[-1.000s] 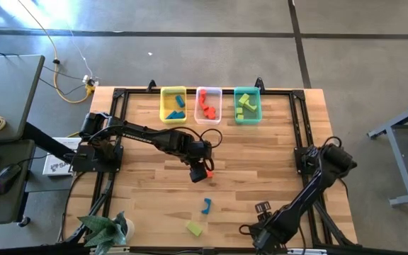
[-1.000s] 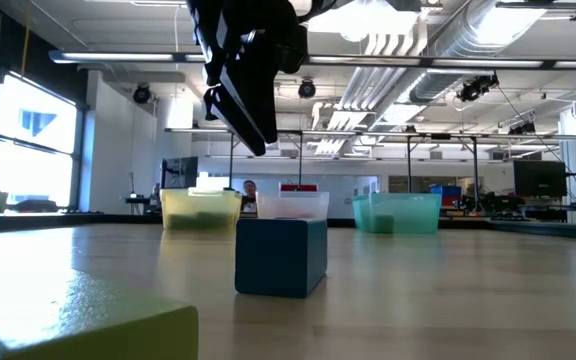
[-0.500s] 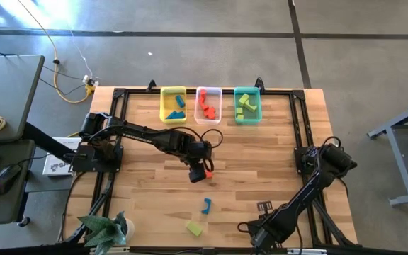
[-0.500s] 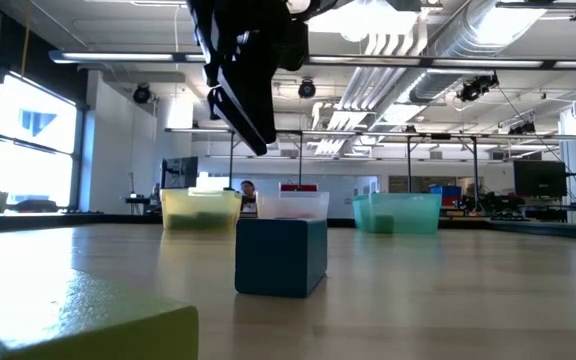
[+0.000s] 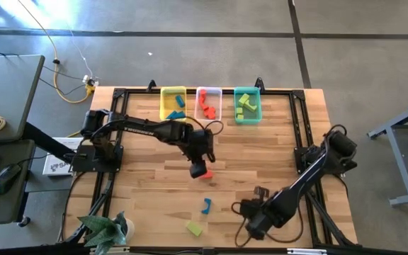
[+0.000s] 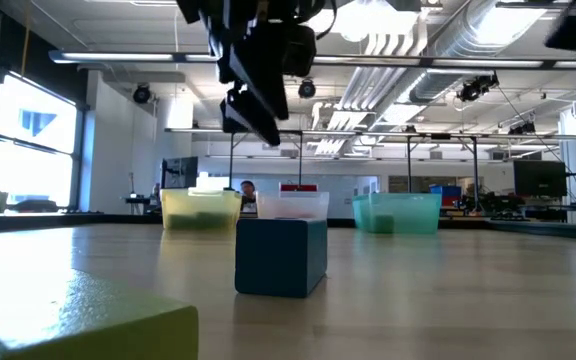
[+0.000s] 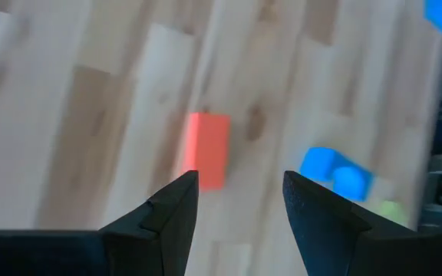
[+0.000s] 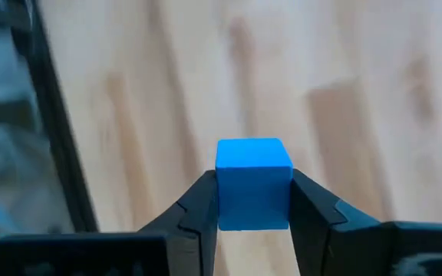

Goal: Sort & place blocks by color
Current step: Put the blue block into the yellow bin

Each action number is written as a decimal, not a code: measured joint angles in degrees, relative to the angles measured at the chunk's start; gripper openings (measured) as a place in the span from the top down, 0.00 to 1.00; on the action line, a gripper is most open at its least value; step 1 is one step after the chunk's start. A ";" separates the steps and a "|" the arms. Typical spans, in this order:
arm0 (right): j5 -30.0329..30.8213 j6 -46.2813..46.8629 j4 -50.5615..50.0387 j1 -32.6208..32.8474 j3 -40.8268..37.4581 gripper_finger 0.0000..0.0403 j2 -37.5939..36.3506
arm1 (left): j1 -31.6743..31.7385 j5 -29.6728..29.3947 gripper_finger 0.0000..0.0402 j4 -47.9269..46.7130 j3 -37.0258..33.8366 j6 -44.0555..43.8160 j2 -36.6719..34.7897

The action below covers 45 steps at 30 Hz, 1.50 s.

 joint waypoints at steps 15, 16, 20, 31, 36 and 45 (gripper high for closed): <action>23.53 -7.99 -7.50 -8.49 0.00 0.76 -13.82 | 10.39 28.84 0.55 19.85 0.00 -12.45 0.00; 24.91 -9.50 -7.91 -9.12 0.00 0.76 -14.89 | 10.86 29.73 0.55 21.94 0.00 -14.35 0.00; 30.17 -16.94 -7.93 -11.69 0.00 0.76 -18.96 | 12.38 32.97 0.55 31.26 0.00 -21.70 0.00; 38.14 -37.03 -5.07 -18.44 0.00 0.76 -28.18 | 14.88 30.62 0.55 54.30 0.00 -37.91 0.00; 38.16 -45.68 -1.12 -20.86 0.00 0.76 -30.71 | 15.66 26.88 0.55 55.73 0.00 -39.45 0.00; 34.40 -52.97 1.78 -25.79 0.02 0.76 -32.47 | 15.89 24.75 0.55 60.88 0.00 -40.94 0.00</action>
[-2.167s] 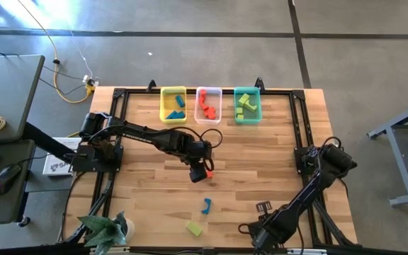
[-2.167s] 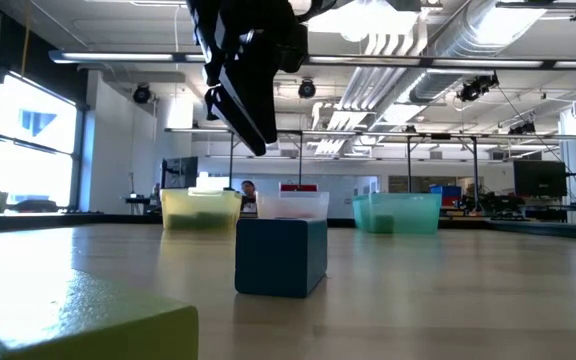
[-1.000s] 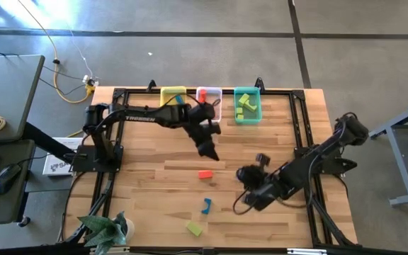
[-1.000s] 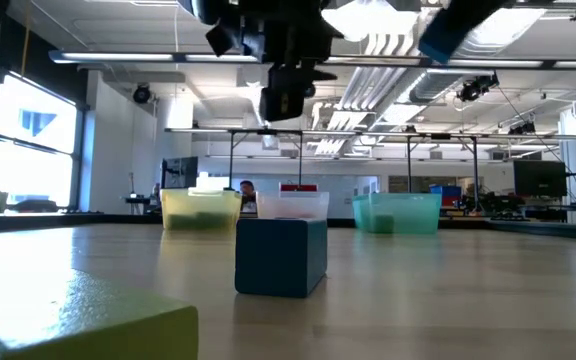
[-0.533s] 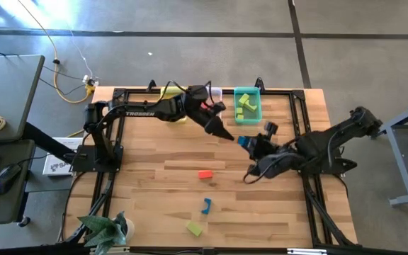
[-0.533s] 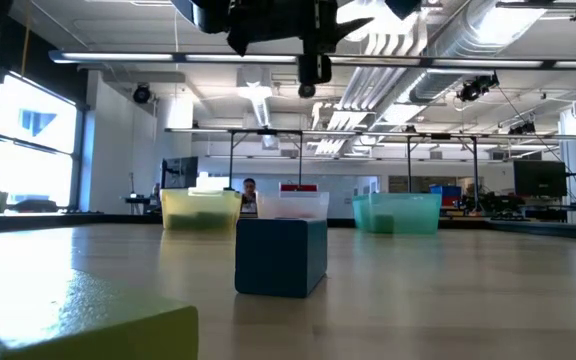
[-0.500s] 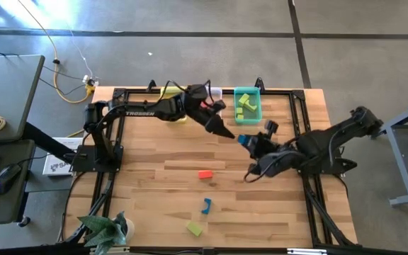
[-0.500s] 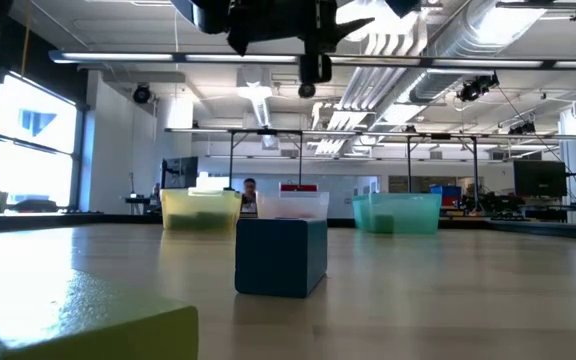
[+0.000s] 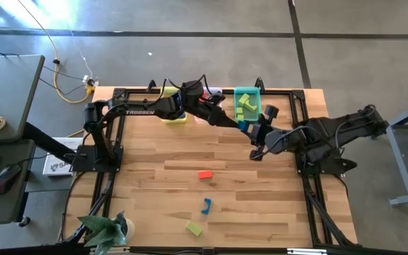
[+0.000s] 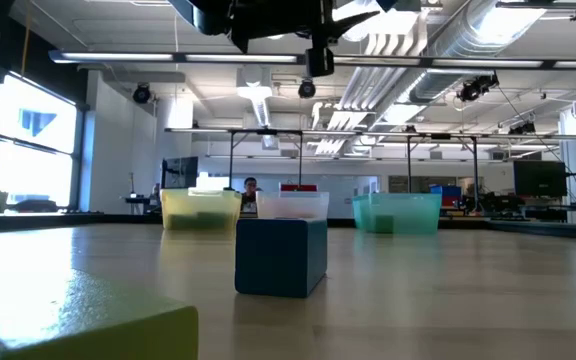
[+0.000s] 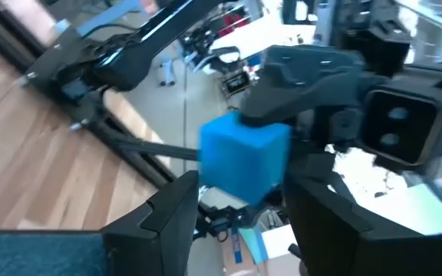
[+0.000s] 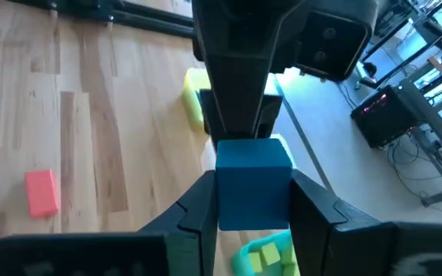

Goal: Sort & place blocks by color
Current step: Put the blue block into the yellow bin

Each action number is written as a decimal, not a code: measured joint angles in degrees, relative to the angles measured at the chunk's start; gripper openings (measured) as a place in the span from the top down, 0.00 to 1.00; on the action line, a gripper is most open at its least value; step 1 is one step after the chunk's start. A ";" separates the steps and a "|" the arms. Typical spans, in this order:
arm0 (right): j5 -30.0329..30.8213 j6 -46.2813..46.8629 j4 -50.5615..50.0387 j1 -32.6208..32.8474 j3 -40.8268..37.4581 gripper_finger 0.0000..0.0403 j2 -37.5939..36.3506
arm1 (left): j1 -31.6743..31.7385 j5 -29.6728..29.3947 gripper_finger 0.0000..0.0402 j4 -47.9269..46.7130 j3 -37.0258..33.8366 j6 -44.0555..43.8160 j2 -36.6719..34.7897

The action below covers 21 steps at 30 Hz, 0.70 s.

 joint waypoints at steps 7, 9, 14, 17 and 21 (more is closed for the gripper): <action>-1.55 -6.58 6.03 -1.75 0.00 0.76 0.00 | 0.17 -0.03 0.55 1.83 0.00 -0.88 -0.12; -1.58 -6.80 6.59 -2.34 0.00 0.76 0.00 | 0.22 -0.08 0.55 2.14 0.00 -0.91 -0.17; -3.54 -5.76 6.89 -4.01 0.05 0.76 -0.17 | 0.28 -0.47 0.55 4.68 -0.04 -1.09 -0.04; -3.56 -6.29 6.99 -4.33 0.07 0.76 -0.15 | 0.47 -0.44 0.55 4.86 -0.04 -1.00 -0.04; -4.37 -6.84 7.30 -4.41 0.07 0.76 -0.15 | 0.72 -0.24 0.59 4.99 -0.07 0.09 -0.02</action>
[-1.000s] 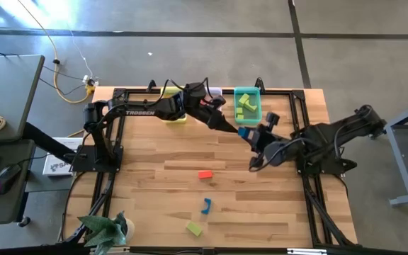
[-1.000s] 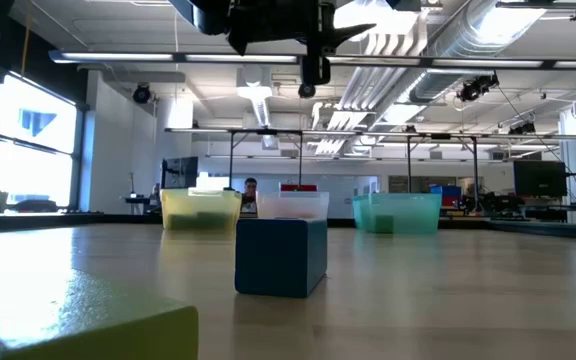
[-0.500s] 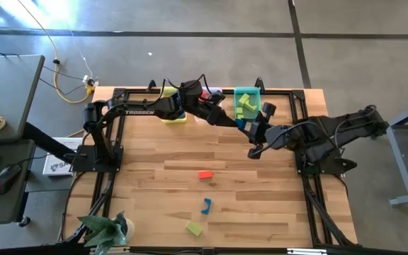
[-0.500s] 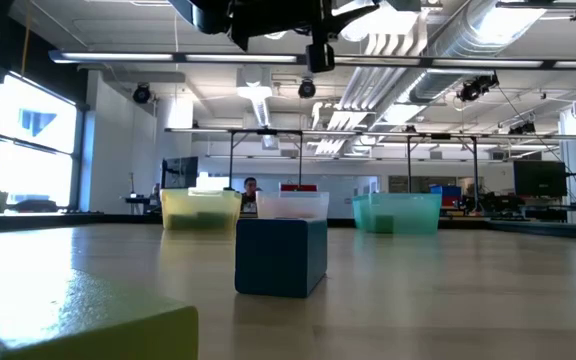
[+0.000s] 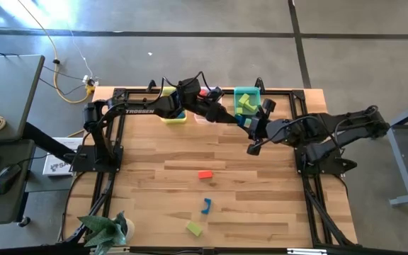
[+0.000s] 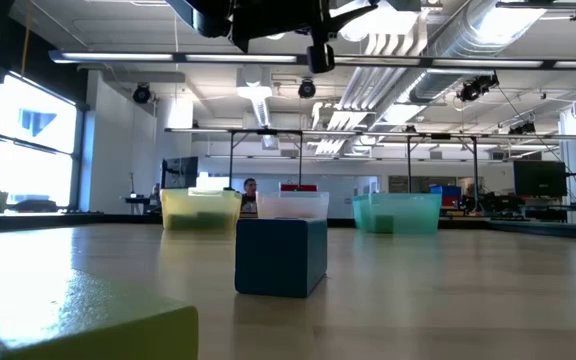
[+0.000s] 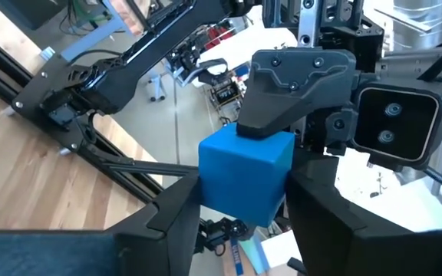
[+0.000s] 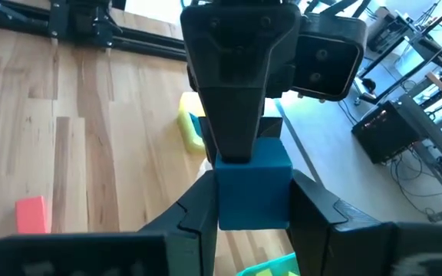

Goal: Sort & place blocks by color
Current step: Put the blue block into the yellow bin

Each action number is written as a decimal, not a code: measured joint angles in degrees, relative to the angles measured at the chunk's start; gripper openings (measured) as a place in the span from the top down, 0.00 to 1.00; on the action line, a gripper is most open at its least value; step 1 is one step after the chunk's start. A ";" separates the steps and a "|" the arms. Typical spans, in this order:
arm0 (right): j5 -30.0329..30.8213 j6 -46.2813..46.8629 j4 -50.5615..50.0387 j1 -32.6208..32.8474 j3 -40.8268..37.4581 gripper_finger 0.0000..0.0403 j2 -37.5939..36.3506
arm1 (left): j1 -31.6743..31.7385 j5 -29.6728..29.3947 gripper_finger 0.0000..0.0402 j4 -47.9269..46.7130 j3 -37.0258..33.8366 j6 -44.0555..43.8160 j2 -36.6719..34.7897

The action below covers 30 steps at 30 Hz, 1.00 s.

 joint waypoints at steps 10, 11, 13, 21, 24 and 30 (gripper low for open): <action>-0.85 0.28 0.08 0.02 0.00 0.76 0.01 | 0.00 0.42 0.68 0.42 0.00 1.99 0.00; -0.82 0.29 0.06 0.02 0.00 0.76 0.02 | 0.00 0.42 0.69 0.42 0.00 2.04 0.00; -0.81 0.44 -0.06 0.00 0.00 0.76 0.04 | 0.00 0.39 0.69 0.42 0.00 2.05 0.00; 0.62 2.09 -0.01 -0.22 0.00 0.62 0.18 | -0.04 -0.74 0.69 0.31 0.01 2.43 0.02; 0.39 2.03 -0.11 -0.22 -0.13 0.51 0.61 | -0.16 -1.47 0.70 0.37 0.04 2.43 0.13; 0.02 2.20 -0.16 -0.22 -0.09 0.45 0.35 | 0.23 -1.33 0.73 0.15 0.07 2.19 0.12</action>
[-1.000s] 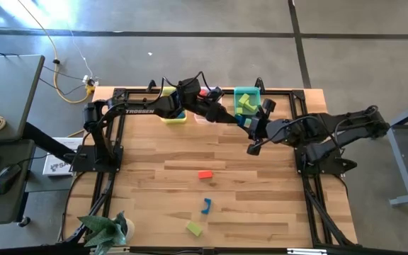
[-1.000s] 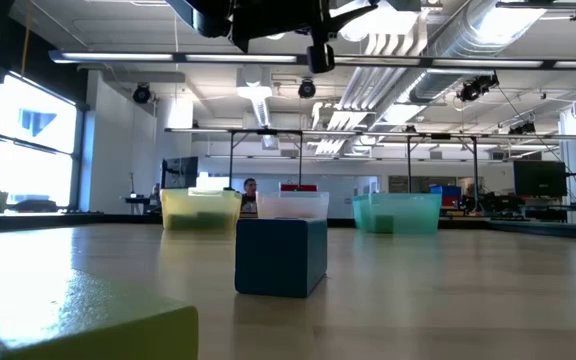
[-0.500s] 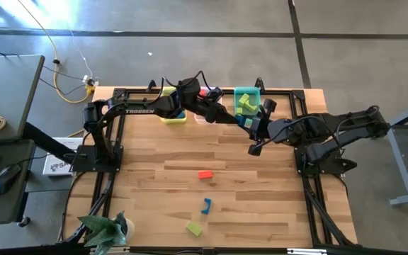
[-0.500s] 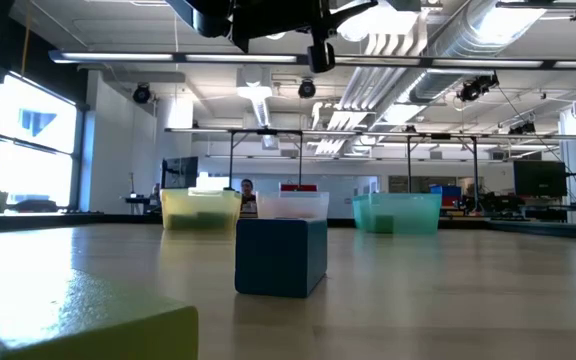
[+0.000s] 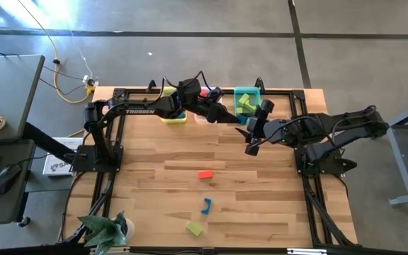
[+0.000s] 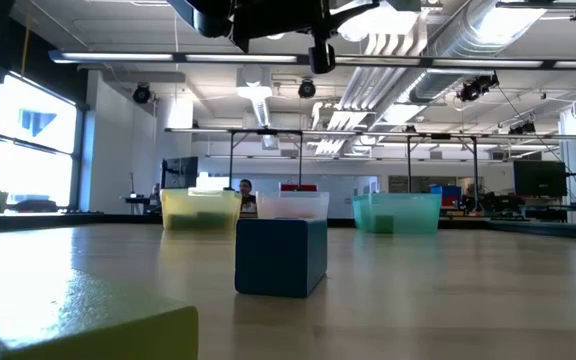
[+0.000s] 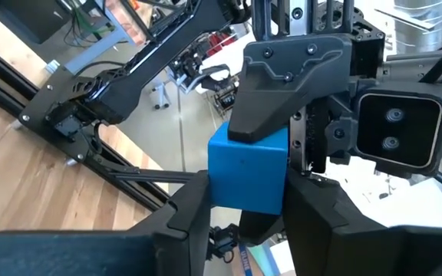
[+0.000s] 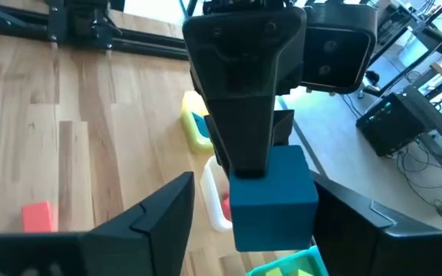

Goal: Sort & place blocks by color
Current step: Put the blue block into the yellow bin

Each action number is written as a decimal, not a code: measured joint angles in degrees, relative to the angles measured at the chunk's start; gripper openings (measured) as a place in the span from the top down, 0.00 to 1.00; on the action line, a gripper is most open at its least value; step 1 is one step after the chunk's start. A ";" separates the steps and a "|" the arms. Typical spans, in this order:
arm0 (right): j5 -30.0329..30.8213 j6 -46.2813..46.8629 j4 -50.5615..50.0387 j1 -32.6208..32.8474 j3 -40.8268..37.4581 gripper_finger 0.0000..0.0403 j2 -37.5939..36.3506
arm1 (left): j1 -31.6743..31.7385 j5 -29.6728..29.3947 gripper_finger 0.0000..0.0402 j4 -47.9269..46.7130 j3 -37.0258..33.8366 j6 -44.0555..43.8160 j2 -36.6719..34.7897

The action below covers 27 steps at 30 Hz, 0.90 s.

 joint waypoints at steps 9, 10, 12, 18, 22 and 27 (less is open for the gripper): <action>4.12 -0.34 -1.20 0.02 0.00 0.45 -0.02 | 0.54 -0.01 0.74 -0.13 0.00 -0.16 -0.01; 4.15 -0.54 -1.20 0.02 0.00 0.44 -0.04 | 0.69 -0.01 0.74 -0.18 0.00 -0.15 -0.01; 4.45 -1.09 -1.20 0.01 0.00 0.44 -0.07 | 1.05 0.01 0.74 -0.72 0.00 0.15 -0.01; 8.72 -1.53 -1.84 0.02 0.00 0.44 -0.09 | 2.51 -1.30 0.75 -3.73 0.00 3.20 -0.01; 12.18 -1.52 -4.17 0.00 0.00 0.44 -0.09 | 3.65 -3.07 0.75 -5.65 0.00 4.70 -0.10; 14.05 -1.53 -6.13 0.02 0.00 0.44 -0.13 | 5.70 -8.09 0.75 -12.73 0.00 8.91 -0.11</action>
